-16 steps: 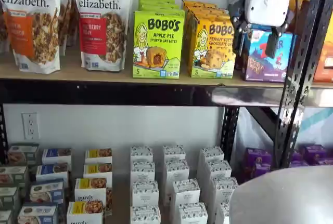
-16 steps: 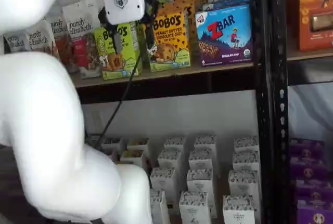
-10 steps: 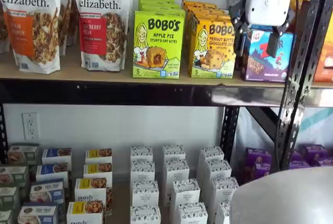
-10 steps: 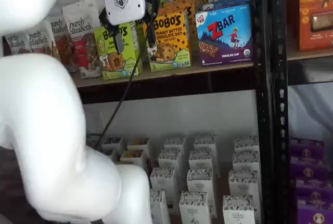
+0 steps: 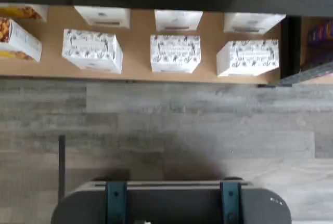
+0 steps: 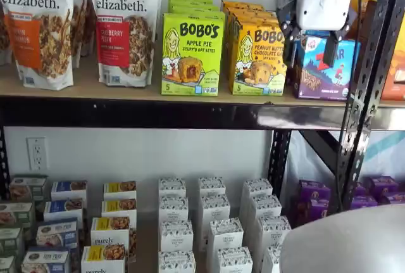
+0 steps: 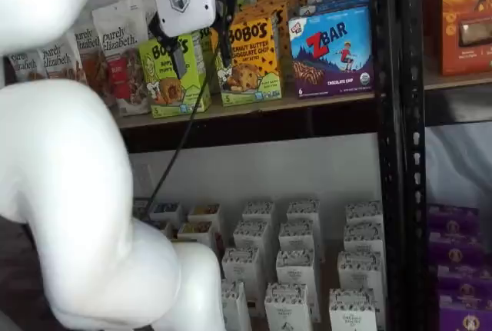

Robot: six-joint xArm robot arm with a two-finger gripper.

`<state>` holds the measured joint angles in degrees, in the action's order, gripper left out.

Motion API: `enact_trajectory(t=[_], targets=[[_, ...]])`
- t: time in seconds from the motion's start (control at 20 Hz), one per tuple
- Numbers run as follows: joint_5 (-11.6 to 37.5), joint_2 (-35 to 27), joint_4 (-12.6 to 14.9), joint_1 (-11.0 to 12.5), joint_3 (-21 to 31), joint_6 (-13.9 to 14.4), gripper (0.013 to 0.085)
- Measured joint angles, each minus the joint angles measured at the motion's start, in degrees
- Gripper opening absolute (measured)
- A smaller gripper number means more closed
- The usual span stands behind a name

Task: Pick up the orange box on the top shelf, the fifth box from the left

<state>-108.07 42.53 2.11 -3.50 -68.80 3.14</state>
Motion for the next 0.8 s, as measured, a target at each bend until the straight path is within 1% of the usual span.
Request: enact_trajectory(t=[0.25, 0.3, 0.4, 0.45, 0.55, 0.65, 0.8], targets=[[4.05, -0.54, 1.28, -2.0, 0.32, 1.88, 0.085], [4.19, -1.37, 1.02, -2.1, -0.23, 2.06, 0.085], [4.58, -2.81, -1.0, -1.3, -1.13, 1.82, 0.085], [5.61, -3.42, -2.1, -0.98, -1.35, 1.78, 0.085], [7.34, -4.38, -2.62, -1.29, -1.67, 2.17, 0.085], [7.88, -5.79, -1.85, -2.16, -2.54, 2.85, 0.085], [8.18, -8.21, 0.87, -4.03, -4.05, 4.21, 0.085]])
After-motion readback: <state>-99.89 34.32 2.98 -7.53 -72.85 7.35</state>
